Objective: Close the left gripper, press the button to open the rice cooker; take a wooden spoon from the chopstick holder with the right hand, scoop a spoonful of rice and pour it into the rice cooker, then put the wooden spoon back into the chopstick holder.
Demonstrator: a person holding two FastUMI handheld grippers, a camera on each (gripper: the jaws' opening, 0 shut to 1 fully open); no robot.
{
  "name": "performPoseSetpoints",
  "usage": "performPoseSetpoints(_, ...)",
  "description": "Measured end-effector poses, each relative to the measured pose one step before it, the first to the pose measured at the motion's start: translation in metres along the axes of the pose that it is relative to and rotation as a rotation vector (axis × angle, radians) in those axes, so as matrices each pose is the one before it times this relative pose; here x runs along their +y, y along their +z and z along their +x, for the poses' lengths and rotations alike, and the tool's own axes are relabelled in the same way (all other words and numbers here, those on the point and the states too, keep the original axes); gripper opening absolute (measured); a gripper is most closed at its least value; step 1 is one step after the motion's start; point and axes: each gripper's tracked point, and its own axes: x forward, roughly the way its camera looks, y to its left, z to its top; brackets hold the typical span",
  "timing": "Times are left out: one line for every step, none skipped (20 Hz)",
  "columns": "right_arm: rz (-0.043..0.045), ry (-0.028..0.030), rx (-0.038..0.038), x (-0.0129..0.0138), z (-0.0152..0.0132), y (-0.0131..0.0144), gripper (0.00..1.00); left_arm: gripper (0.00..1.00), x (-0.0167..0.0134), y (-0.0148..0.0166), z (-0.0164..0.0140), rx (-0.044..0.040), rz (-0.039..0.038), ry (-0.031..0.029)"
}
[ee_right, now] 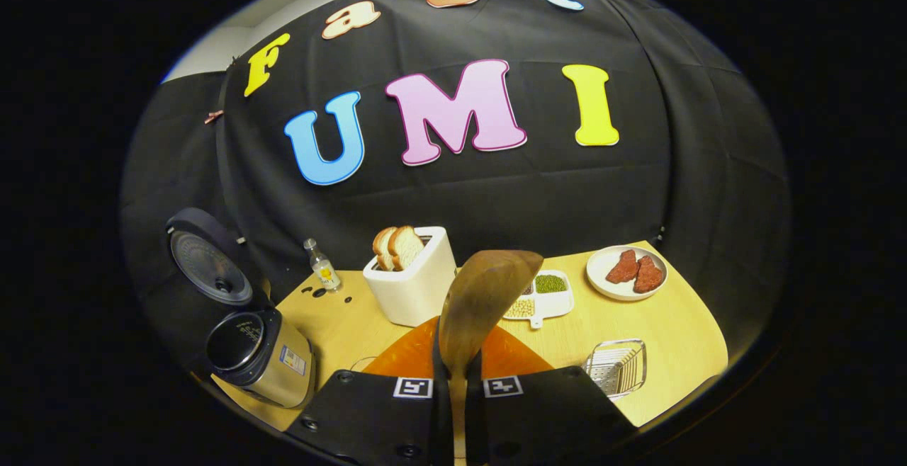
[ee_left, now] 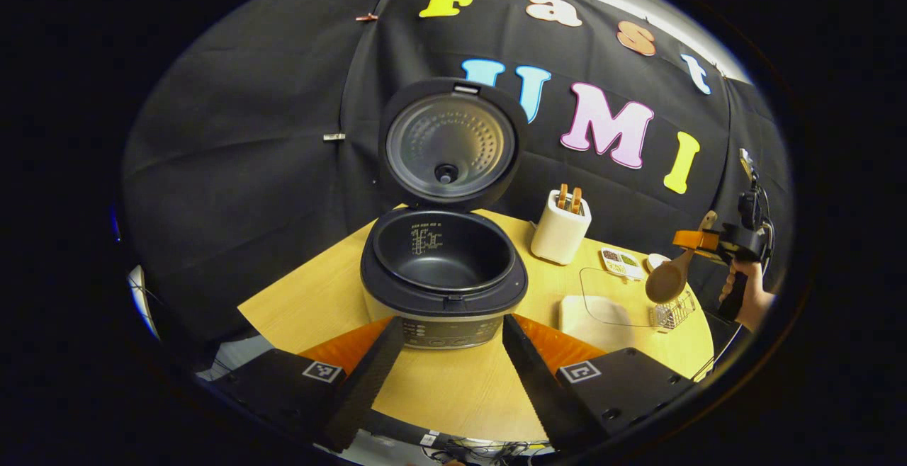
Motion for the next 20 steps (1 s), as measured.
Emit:
performPoseSetpoints(-0.00306,-0.00702,0.00645,0.00083,0.00459,-0.01004,0.11,0.95,0.00546,-0.00557,0.00578,0.01275,-0.0079,0.00249)
performPoseSetpoints(-0.00494,-0.01005,-0.00091,-0.00012,0.00489,-0.00814,0.11,0.95,0.00466,-0.00472,0.00606,0.01506,-0.01244,0.00293)
performPoseSetpoints(-0.00898,-0.01704,-0.00147,-0.00216,0.00328,-0.00857,0.11,0.95,0.00422,-0.00239,0.003,0.00584,-0.0143,0.00328)
performPoseSetpoints(-0.01124,-0.01996,-0.00016,-0.00245,0.00428,-0.00823,0.11,0.95,0.00329,0.0007,0.00345,0.00024,-0.01506,0.00391)
performPoseSetpoints(-0.01388,-0.02182,0.00449,-0.00299,0.0036,-0.00988,0.11,0.95,0.00089,-0.00032,0.00179,-0.00086,-0.0141,-0.00008)
performPoseSetpoints(-0.01247,-0.02737,0.00361,-0.00267,0.00263,-0.0087,0.11,0.95,0.00051,0.00115,0.00066,-0.00118,-0.01025,-0.00232)
performPoseSetpoints(-0.00898,-0.0285,0.00078,-0.00339,0.00161,-0.00862,0.11,0.95,-0.00096,-0.00086,0.00098,-0.0014,-0.00407,-0.00489)
performPoseSetpoints(-0.00302,-0.01612,0.00767,-0.00032,0.00249,-0.00927,0.11,0.95,-0.00016,0.00006,-0.00017,0.00133,0.00408,-0.00702)
performPoseSetpoints(0.00298,-0.00296,0.02029,0.00359,0.00042,-0.01189,0.11,0.95,0.00025,-0.00187,0.00114,0.00363,0.01003,-0.00914)
performPoseSetpoints(0.00528,-0.01019,0.00615,0.00138,-0.00003,-0.00481,0.12,0.95,0.00125,-0.00286,0.00029,0.00802,0.01049,-0.00667)
performPoseSetpoints(0.01149,-0.01157,-0.00164,-0.00038,-0.00087,0.00007,0.11,0.95,0.00315,-0.0051,0.00114,0.01337,0.00783,-0.00183)
performPoseSetpoints(0.01043,-0.01236,-0.00477,0.00022,0.0004,0.00102,0.12,0.95,0.00278,-0.00252,0.00033,0.01119,0.00218,-0.00067)
performPoseSetpoints(0.01249,-0.00863,0.00686,0.00111,-0.00095,-0.0027,0.11,0.95,0.00294,-0.0021,-0.00022,0.00491,-0.00338,-0.00151)
performPoseSetpoints(0.02127,-0.00485,0.00801,0.00242,0.0001,-0.00083,0.11,0.95,0.00217,0.00063,-0.00069,0.00231,-0.00611,-0.00048)
performPoseSetpoints(0.02678,0.00258,0.01504,0.00431,-0.00088,-0.00369,0.12,0.95,0.00189,-0.00007,-0.00057,0.00083,-0.00537,0.00186)
performPoseSetpoints(0.02475,0.00754,0.01408,0.00619,-0.00072,-0.00317,0.12,0.95,0.0027,0.00118,0.0,-0.00037,-0.00484,0.00316)
performPoseSetpoints(0.0151,0.00696,0.0118,0.0073,-0.00076,-0.00423,0.12,0.95,0.0021,-0.00093,0.00064,0.00283,-0.00486,0.00257)
performPoseSetpoints(0.00883,0.00687,0.00879,0.00709,-0.00118,-0.00215,0.12,0.95,0.00108,-0.00021,0.0007,0.0061,-0.00588,0.00136)
performPoseSetpoints(0.00951,0.00704,0.00592,0.0058,-0.00073,-0.00218,0.12,0.95,0.0019,-0.00178,0.0,0.00534,-0.00644,0.00065)
performPoseSetpoints(0.01431,0.00981,0.01104,0.00652,0.0004,-0.00213,0.12,0.95,0.00163,0.00093,-0.00017,0.00257,-0.00657,-0.00013)
